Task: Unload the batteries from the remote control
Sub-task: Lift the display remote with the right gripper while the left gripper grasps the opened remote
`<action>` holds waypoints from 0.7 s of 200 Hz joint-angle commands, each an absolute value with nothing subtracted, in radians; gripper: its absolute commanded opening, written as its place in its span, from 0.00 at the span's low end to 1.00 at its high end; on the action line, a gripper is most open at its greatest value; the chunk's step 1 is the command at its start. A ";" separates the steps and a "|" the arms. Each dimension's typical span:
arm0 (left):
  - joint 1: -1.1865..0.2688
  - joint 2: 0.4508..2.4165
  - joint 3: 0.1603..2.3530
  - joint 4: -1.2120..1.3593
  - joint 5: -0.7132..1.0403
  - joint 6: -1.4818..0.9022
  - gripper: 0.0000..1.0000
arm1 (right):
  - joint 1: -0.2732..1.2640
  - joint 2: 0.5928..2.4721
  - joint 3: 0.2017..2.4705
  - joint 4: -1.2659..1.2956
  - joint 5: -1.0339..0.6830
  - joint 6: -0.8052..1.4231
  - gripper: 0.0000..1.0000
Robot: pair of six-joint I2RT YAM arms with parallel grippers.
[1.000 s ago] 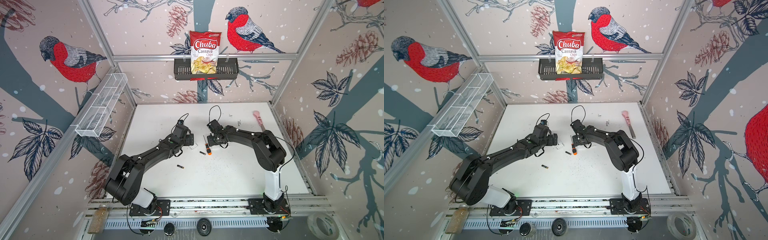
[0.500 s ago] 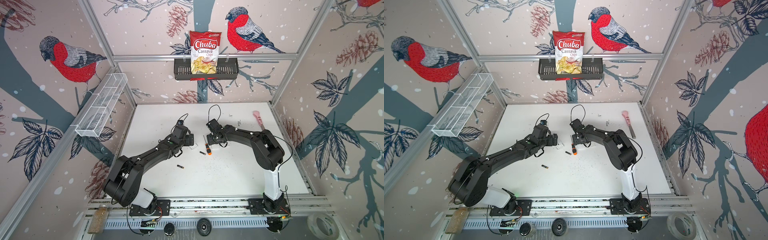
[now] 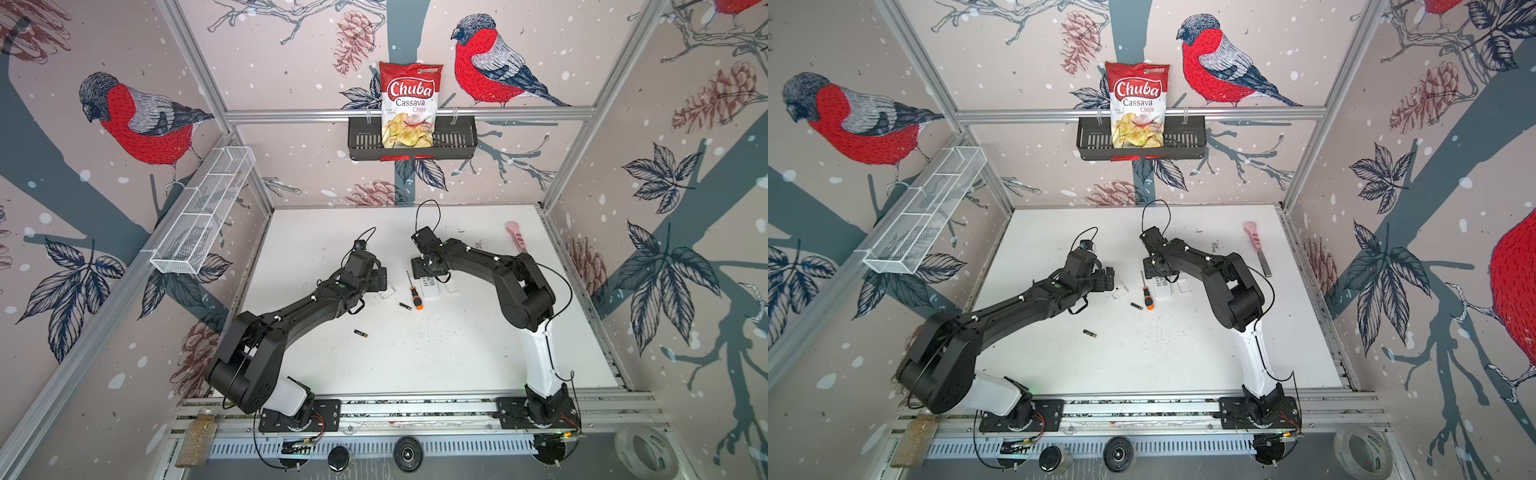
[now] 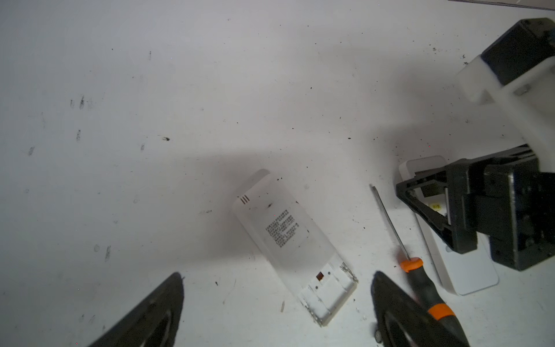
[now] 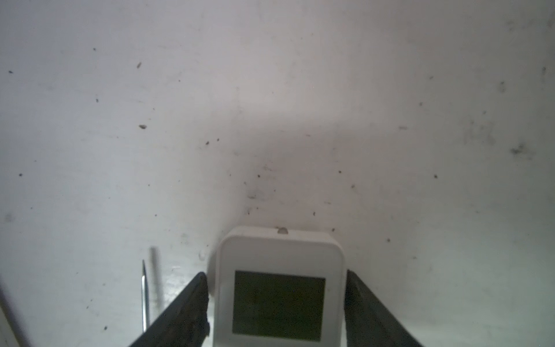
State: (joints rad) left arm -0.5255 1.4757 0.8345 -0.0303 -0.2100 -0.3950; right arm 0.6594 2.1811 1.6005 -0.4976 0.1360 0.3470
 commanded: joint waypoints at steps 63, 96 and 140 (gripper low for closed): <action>-0.512 1.488 0.847 0.003 -0.210 -0.397 0.96 | 0.655 2.200 1.604 -0.554 0.144 0.366 0.57; -0.512 1.491 0.857 0.003 -0.198 -0.396 0.96 | 0.643 2.199 1.601 -0.548 0.134 0.368 0.50; -0.511 1.491 0.852 0.010 -0.192 -0.397 0.96 | 0.633 2.202 1.602 -0.540 0.105 0.365 0.41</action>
State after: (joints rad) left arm -0.5144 1.4899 0.8513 -0.0265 -0.2043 -0.3943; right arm 0.6399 2.1921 1.6093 -0.4938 0.1371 0.3473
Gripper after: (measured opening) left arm 0.963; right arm 0.569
